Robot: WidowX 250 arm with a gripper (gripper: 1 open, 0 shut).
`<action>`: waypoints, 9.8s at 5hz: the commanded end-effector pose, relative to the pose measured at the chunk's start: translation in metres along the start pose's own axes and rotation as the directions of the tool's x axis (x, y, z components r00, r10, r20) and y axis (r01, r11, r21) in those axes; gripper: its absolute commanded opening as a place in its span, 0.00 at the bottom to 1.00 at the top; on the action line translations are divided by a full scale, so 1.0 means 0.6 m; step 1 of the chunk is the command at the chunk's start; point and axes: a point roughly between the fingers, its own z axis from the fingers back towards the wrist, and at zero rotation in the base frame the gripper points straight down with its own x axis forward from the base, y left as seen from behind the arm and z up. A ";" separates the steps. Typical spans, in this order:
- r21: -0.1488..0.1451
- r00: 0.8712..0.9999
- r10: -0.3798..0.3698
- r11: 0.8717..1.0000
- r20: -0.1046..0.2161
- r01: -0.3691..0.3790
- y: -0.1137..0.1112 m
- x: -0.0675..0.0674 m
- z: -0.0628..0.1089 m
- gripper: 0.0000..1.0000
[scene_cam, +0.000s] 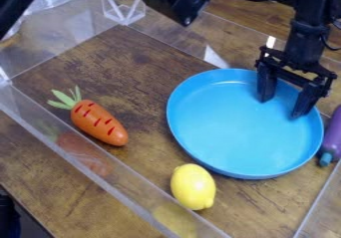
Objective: Remove the purple eggplant from the blue tray and put it on the table
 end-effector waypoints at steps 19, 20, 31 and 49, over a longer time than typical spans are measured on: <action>-0.042 0.722 0.677 0.733 0.142 -0.679 -0.004 -0.010 -0.007 1.00; -0.039 0.708 0.691 0.719 0.143 -0.694 -0.016 -0.022 -0.011 1.00; 0.042 0.647 0.742 0.651 0.174 -0.758 -0.016 -0.008 0.011 0.00; 0.100 0.516 0.825 0.508 0.228 -0.856 0.063 -0.058 0.163 0.00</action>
